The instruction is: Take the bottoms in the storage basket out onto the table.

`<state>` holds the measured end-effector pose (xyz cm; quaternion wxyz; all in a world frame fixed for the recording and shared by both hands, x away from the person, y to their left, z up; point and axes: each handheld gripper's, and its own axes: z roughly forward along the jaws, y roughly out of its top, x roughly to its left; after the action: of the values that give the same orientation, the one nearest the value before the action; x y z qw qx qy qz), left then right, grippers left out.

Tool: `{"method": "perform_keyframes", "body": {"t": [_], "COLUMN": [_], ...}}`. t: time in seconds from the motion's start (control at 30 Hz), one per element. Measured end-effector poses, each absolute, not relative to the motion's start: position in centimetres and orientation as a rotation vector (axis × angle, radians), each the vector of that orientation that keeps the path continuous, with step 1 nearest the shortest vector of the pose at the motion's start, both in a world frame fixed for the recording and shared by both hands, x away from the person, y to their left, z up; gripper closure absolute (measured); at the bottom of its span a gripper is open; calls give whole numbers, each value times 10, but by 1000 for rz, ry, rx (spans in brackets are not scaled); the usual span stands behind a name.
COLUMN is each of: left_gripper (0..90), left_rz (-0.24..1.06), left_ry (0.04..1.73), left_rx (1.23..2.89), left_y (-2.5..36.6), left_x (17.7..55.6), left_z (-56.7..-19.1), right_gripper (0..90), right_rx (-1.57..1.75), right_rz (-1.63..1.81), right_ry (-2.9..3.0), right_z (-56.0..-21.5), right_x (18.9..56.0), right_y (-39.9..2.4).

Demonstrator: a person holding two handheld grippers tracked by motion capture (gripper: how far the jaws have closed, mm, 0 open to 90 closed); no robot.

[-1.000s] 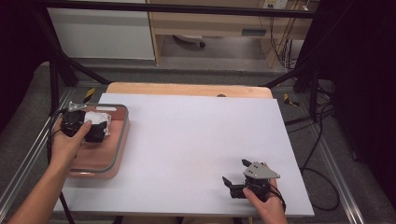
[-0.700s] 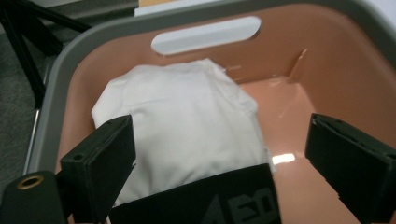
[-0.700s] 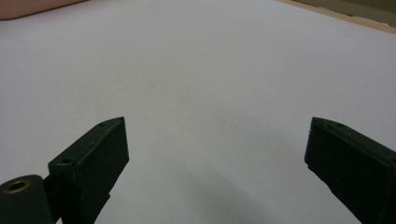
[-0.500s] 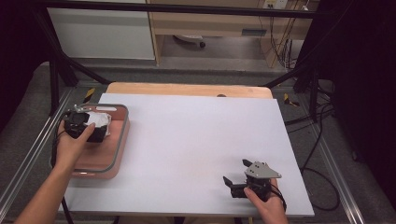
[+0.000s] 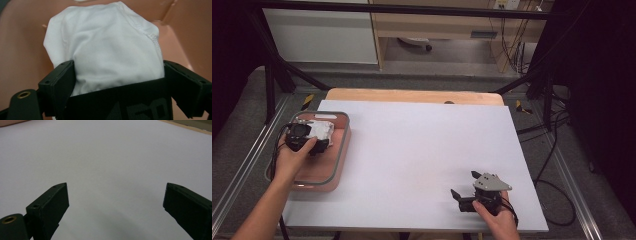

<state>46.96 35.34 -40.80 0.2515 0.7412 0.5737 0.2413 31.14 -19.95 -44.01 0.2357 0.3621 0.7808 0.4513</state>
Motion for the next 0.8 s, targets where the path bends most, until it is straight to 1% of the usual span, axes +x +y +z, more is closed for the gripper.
{"method": "perform_keyframes", "body": {"t": [0.13, 0.27, 0.37, 0.43, 0.5, 0.57, 0.77, 0.8], "left_gripper": [110, 19, 18, 52, 115, 219, 430, 479], "left_rz": [659, 669, 678, 690, 711, 735, 719, 721], "left_ry": [1556, 1574, 1608, 1629, 1638, 1643, 1638, 1631], "left_rx": [2022, 2033, 2030, 2019, 2032, 2042, 2053, 2059], "left_y": [349, 347, 349, 350, 351, 351, 354, 355], "left_x": [475, 481, 484, 485, 485, 485, 485, 485], "left_z": [-411, -419, -422, -423, -424, -424, -420, -418], "right_gripper": [65, 64, 64, 64, 64, 64, 64, 64], "right_rx": [997, 992, 989, 987, 986, 985, 980, 981], "right_rz": [1239, 1239, 1240, 1240, 1240, 1238, 1236, 1237], "right_ry": [2147, 2155, 2160, 2162, 2165, 2169, 2172, 2172], "right_z": [-441, -441, -441, -441, -441, -442, -442, -442], "right_x": [312, 312, 312, 312, 312, 312, 312, 312], "right_y": [-199, -199, -199, -198, -198, -197, -197, -197]}}
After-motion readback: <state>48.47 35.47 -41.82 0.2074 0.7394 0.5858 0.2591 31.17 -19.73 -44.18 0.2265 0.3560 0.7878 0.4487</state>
